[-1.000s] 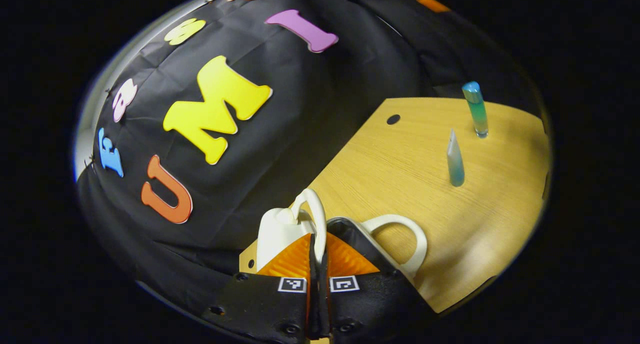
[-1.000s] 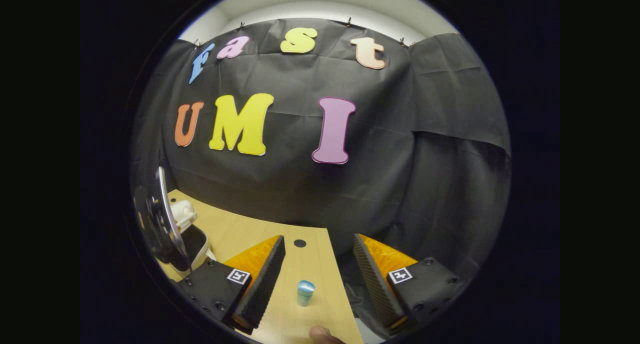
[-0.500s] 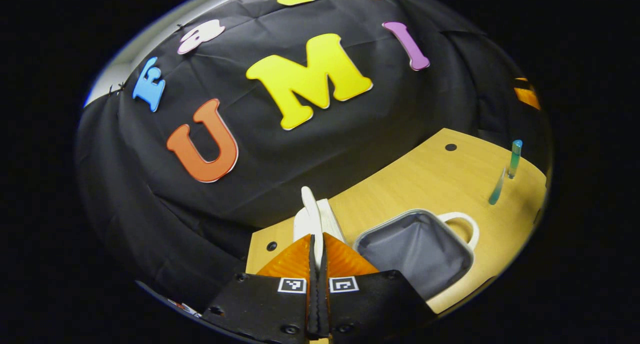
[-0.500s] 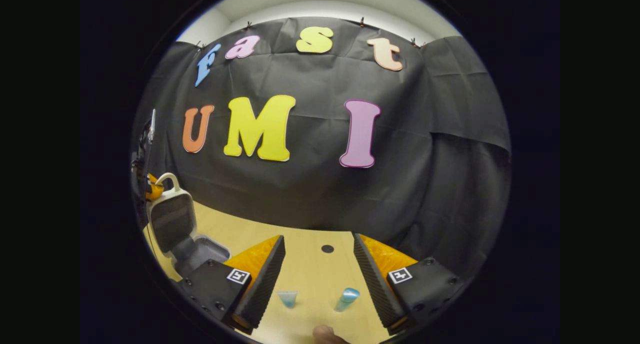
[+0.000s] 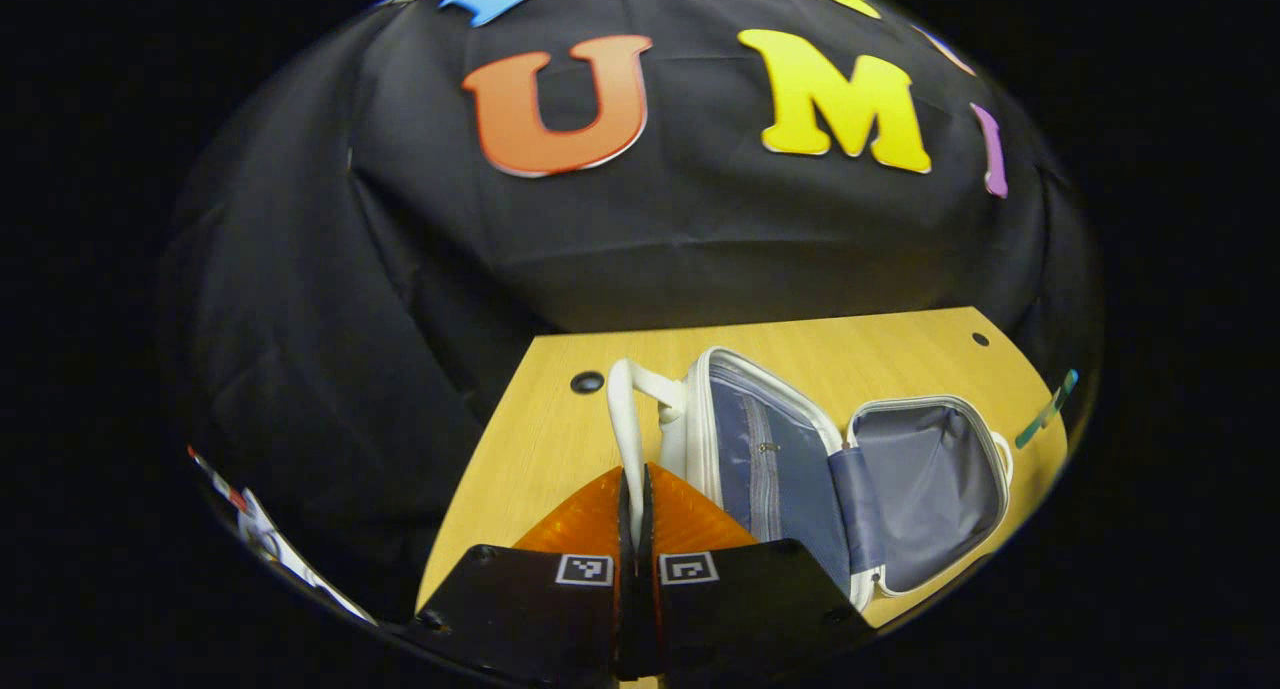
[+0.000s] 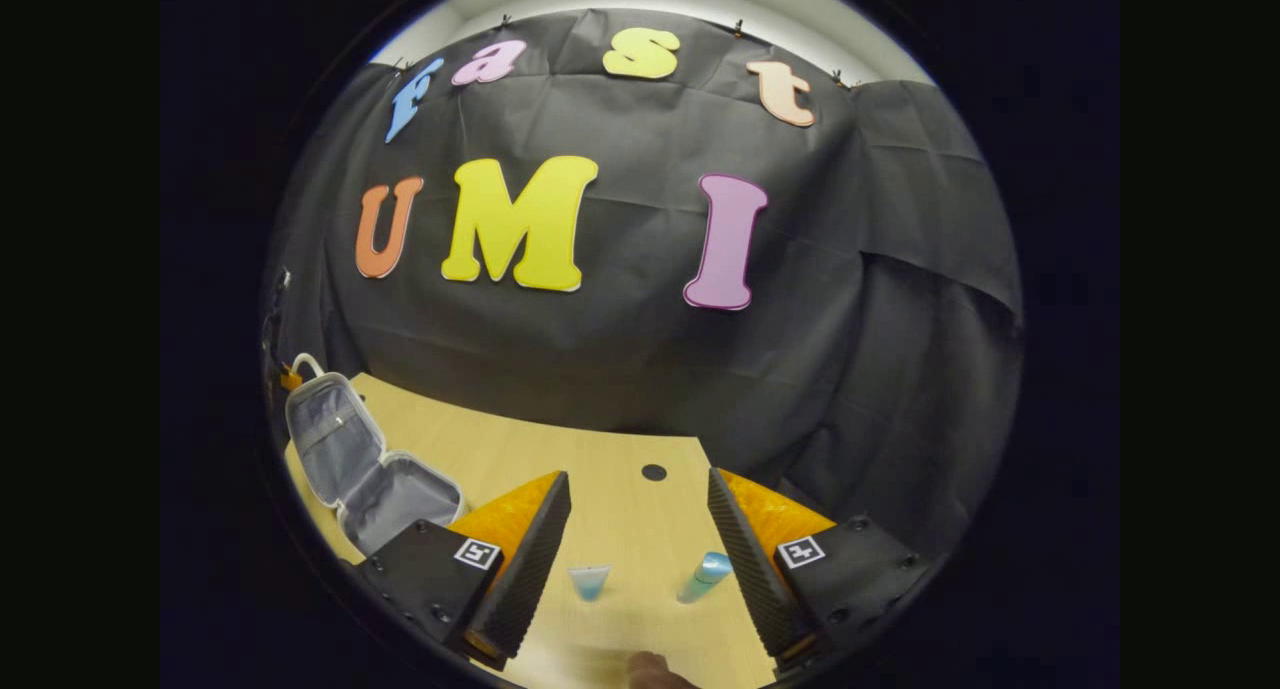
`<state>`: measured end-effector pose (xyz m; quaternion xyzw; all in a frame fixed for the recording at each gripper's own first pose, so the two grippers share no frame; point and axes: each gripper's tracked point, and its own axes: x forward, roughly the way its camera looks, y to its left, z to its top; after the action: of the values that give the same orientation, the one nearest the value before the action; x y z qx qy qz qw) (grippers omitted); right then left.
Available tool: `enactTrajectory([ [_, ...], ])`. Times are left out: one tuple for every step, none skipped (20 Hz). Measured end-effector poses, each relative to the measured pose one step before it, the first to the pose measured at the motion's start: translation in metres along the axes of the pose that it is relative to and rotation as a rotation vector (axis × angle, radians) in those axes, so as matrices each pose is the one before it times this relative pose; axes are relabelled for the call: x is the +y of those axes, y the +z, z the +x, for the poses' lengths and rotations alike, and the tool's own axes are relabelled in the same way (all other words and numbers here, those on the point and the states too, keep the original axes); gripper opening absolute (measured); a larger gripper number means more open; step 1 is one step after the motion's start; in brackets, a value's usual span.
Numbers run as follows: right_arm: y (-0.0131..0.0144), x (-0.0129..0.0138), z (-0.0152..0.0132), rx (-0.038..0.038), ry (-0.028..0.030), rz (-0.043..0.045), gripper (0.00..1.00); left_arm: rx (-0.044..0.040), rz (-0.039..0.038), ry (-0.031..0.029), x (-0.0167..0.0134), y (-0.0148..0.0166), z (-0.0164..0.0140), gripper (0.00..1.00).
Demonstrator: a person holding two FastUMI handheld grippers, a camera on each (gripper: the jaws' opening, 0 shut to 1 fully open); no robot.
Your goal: First open the suitcase, pack the skin care products into it, and then close the suitcase.
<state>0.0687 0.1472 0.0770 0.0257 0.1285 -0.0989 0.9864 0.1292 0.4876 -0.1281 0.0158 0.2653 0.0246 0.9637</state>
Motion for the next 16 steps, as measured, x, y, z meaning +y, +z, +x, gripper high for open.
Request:
enactTrajectory([
  [-0.00138,0.00030,-0.00017,0.00547,-0.00798,-0.00847,0.81,0.03057,-0.06227,-0.00095,0.00616,-0.01907,0.00688,0.03],
  [-0.00072,-0.00011,-0.00071,0.00403,-0.00695,-0.00709,0.81,0.02124,-0.04772,-0.00379,0.00755,-0.01763,0.00856,0.03],
  [-0.00219,0.00016,-0.00135,0.00437,-0.00325,-0.00618,0.81,0.02323,-0.04726,-0.00246,0.00706,-0.01816,0.00905,0.03],
  [-0.00088,0.00140,-0.00104,0.00371,-0.00174,-0.00707,0.81,0.02658,-0.04695,-0.00621,0.00742,-0.01747,0.00827,0.00],
  [-0.00247,0.00044,-0.00069,0.00432,-0.00260,-0.00615,0.81,0.01938,-0.04652,-0.00917,0.00634,-0.01342,0.00797,0.03],
  [-0.00194,-0.00035,-0.00009,0.00727,-0.00363,-0.00454,0.81,0.01447,-0.04653,-0.02133,0.00350,-0.01081,0.00972,0.03],
  [-0.00307,0.00113,-0.00038,0.00743,-0.00158,-0.00075,0.81,0.01736,-0.05036,-0.01980,0.00218,-0.00827,0.00690,0.03],
  [-0.00180,0.00143,-0.00087,0.00786,0.00002,0.00053,0.81,0.01145,-0.05396,-0.02549,0.00177,-0.00559,0.00456,0.04],
  [-0.00364,0.00043,0.00018,0.00737,-0.00069,-0.00234,0.82,0.00411,-0.03764,-0.01958,-0.00073,-0.00473,0.00411,0.00],
  [-0.00167,0.00060,-0.00049,0.00465,-0.00170,-0.00418,0.82,0.00494,-0.03116,-0.01260,0.00130,-0.00551,0.00392,0.06],
  [-0.00223,0.00122,-0.00029,0.00204,0.00372,-0.00266,0.82,0.00689,-0.02430,-0.00488,0.00195,-0.00304,0.00216,0.07],
  [-0.00156,0.00055,-0.00133,0.00158,0.00149,-0.00519,0.82,-0.00177,-0.00827,0.00508,0.00347,-0.00187,0.00171,0.10],
  [-0.00186,-0.00017,0.00045,-0.00111,0.00175,-0.00569,0.82,-0.00550,0.00553,0.02709,0.00659,-0.00116,0.00123,0.12],
  [-0.00041,0.00056,-0.00060,-0.00171,0.00452,-0.00480,0.81,-0.01353,0.00084,0.02072,0.00456,0.00167,-0.00048,0.23],
  [-0.00231,-0.00079,-0.00052,-0.00110,0.00308,-0.00541,0.81,-0.00949,-0.01160,0.00644,0.00035,0.00083,-0.00065,0.20],
  [-0.00125,-0.00110,0.00057,-0.00187,0.00555,-0.00232,0.81,-0.01153,-0.00668,0.02103,0.00287,0.00309,-0.00284,0.49],
])
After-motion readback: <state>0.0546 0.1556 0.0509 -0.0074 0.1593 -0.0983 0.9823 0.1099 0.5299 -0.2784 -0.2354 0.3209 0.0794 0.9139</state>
